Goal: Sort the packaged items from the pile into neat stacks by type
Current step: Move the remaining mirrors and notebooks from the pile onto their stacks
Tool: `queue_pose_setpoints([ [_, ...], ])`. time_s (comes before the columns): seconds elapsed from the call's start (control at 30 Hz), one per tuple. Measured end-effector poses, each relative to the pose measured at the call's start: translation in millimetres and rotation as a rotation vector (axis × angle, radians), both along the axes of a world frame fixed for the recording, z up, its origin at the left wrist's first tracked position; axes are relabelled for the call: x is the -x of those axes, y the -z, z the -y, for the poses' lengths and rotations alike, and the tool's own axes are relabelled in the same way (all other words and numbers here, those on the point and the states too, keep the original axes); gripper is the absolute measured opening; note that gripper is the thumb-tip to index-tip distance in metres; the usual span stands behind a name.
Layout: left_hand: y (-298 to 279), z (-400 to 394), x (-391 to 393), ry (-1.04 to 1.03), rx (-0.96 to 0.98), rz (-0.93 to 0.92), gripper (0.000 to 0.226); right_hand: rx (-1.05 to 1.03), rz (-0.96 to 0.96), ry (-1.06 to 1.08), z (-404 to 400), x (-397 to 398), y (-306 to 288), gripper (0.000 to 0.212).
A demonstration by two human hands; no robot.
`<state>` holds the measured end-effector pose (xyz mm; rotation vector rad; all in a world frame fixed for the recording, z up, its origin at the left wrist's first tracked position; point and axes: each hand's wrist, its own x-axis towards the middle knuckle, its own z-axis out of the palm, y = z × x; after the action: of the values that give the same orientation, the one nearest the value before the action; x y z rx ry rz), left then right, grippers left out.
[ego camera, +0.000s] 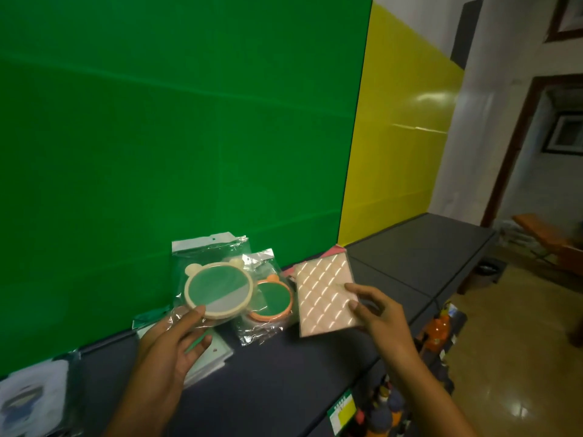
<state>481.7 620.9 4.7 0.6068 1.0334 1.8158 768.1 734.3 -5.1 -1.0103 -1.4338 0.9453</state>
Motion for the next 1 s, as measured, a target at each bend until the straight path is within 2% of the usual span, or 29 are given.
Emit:
queue_pose_setpoints([
  [0.33, -6, -49, -43, -0.220, -0.024, 0.008, 0.018, 0.001, -0.032, -0.197, -112, -12, -6, 0.031],
  [0.47, -15, -75, -69, -0.270, -0.030, -0.017, 0.030, -0.006, -0.036, -0.236, -164, -26, -10, 0.030],
  [0.7, 1, -90, -91, -0.381, 0.036, -0.008, 0.032, 0.089, -0.001, -0.311, -225, -22, 19, 0.028],
  [0.87, 8, -81, -103, -0.472, 0.070, -0.022, 0.022, 0.039, 0.216, -0.287, -245, -15, 58, 0.025],
  [1.0, 12, -79, -108, -0.521, 0.090, -0.050, 0.027, -0.221, 0.470, -0.222, -254, -17, 68, 0.024],
])
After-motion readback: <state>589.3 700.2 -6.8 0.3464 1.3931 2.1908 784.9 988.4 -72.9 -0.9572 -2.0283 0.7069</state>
